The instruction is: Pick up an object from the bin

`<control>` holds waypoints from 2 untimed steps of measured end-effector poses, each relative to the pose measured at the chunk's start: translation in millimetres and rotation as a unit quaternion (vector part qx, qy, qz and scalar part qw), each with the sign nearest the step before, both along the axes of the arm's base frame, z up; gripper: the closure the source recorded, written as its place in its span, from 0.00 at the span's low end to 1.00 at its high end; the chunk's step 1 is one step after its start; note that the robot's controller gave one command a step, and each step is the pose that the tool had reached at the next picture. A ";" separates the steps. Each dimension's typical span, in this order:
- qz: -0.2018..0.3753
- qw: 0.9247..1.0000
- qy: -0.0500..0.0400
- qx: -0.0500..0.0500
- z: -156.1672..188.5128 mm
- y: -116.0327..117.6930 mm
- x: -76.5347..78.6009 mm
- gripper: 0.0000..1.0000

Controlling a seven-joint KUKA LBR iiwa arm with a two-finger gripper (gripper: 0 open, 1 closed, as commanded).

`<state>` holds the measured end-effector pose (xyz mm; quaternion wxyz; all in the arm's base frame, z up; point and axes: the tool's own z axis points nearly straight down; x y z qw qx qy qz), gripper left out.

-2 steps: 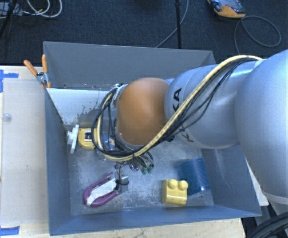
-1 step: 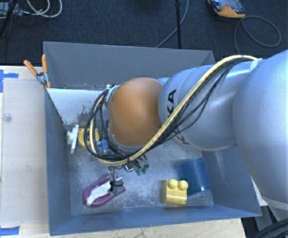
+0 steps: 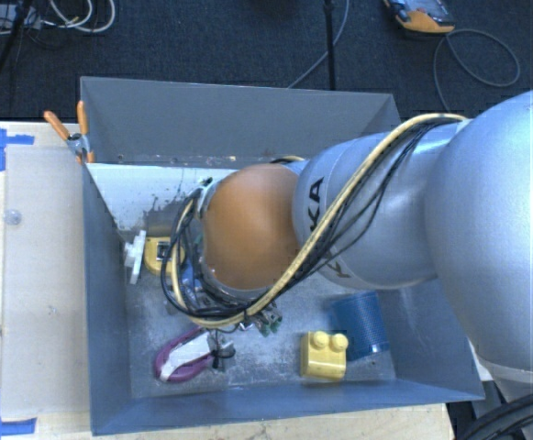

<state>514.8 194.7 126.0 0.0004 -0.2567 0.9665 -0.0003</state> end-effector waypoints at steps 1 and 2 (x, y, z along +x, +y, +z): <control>0.095 0.996 -0.003 0.003 -55.0 -9.0 -26.8 1.00; 0.094 0.996 -0.003 0.003 -55.0 -9.2 -26.7 1.00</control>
Offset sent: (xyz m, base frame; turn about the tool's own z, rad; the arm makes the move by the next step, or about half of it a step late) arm 0.0000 0.0000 0.0000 0.0000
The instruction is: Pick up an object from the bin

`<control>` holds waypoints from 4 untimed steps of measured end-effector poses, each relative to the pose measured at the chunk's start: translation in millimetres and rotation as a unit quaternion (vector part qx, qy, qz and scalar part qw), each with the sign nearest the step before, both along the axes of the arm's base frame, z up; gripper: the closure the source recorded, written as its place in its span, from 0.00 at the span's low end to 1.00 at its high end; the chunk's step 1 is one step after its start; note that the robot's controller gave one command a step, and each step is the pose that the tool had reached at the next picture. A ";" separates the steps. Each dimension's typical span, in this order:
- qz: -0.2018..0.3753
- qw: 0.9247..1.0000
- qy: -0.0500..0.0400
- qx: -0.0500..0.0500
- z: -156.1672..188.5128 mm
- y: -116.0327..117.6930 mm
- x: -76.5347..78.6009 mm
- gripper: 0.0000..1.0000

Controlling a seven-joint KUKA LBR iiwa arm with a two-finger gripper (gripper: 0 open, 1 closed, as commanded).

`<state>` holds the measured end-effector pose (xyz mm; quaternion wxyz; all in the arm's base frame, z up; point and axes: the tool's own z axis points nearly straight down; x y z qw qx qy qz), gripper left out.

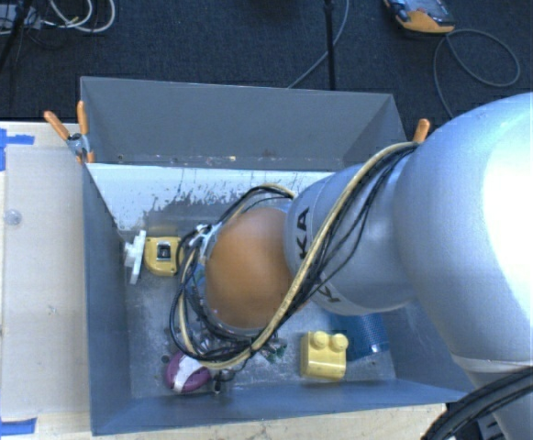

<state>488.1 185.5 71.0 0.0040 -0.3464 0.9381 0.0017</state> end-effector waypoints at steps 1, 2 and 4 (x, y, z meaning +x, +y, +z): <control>-0.002 1.000 0.001 0.000 77.0 -0.9 16.9 1.00; -0.003 1.000 0.001 0.000 77.0 -0.9 16.9 1.00; 0.030 1.000 0.001 0.000 11.9 -8.9 58.7 1.00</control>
Offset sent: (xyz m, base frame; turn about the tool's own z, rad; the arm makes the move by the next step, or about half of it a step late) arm 0.0000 0.0000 0.0000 0.0000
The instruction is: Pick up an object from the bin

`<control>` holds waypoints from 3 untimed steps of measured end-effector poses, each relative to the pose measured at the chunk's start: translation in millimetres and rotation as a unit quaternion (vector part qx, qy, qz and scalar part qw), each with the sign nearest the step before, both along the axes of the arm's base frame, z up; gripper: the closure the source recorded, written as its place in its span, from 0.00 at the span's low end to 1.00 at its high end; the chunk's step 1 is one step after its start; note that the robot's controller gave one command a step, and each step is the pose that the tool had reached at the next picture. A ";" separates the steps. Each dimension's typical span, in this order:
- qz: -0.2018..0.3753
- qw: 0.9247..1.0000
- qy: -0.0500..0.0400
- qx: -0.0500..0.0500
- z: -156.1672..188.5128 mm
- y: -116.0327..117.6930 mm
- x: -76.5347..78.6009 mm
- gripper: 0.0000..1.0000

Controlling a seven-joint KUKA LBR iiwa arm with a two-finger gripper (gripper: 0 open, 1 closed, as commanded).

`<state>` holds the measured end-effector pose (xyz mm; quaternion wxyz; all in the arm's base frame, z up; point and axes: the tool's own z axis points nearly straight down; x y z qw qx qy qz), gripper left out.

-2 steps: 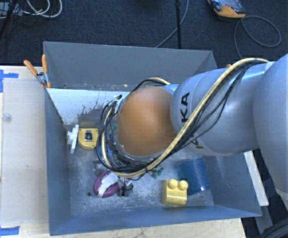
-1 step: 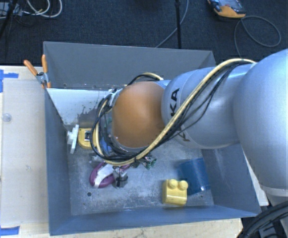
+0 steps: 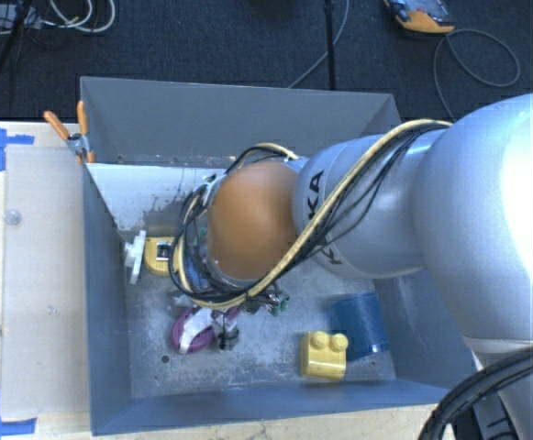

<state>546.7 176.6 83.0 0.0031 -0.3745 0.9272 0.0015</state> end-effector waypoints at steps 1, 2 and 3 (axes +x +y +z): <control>0.004 1.000 -0.004 0.003 -14.1 61.1 4.3 1.00; 0.003 1.000 -0.004 0.003 -14.1 60.9 4.4 1.00; 0.012 1.000 -0.004 0.003 -14.0 55.1 25.8 1.00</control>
Offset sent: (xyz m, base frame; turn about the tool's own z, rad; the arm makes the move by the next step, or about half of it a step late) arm 0.0000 0.0000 0.0000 0.0000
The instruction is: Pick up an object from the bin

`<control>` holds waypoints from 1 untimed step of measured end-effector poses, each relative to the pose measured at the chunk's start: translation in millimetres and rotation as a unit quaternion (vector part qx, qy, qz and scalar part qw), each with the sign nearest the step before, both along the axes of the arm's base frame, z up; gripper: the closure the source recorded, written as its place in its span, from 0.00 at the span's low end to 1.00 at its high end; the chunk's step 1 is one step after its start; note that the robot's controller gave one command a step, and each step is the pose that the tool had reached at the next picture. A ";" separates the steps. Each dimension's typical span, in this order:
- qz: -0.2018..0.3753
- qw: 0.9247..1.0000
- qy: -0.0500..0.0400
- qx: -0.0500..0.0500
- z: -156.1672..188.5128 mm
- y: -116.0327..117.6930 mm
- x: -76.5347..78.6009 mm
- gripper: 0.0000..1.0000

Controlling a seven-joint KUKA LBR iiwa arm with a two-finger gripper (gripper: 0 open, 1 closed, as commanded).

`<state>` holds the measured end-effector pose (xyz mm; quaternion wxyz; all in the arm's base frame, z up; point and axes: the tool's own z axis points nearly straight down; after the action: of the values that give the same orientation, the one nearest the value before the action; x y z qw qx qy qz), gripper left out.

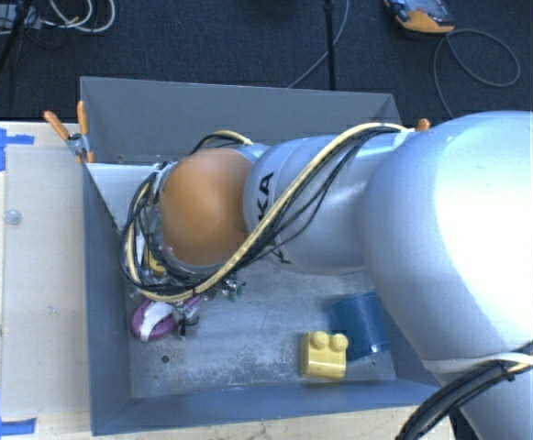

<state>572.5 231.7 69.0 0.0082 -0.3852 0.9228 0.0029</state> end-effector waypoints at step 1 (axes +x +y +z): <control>-0.011 1.000 0.001 0.000 -0.3 -3.8 -2.3 1.00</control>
Offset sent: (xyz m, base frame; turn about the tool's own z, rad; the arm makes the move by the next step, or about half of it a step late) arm 0.0000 0.0000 0.0000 0.0000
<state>570.2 228.0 68.6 0.0070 -0.3747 0.9271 0.0032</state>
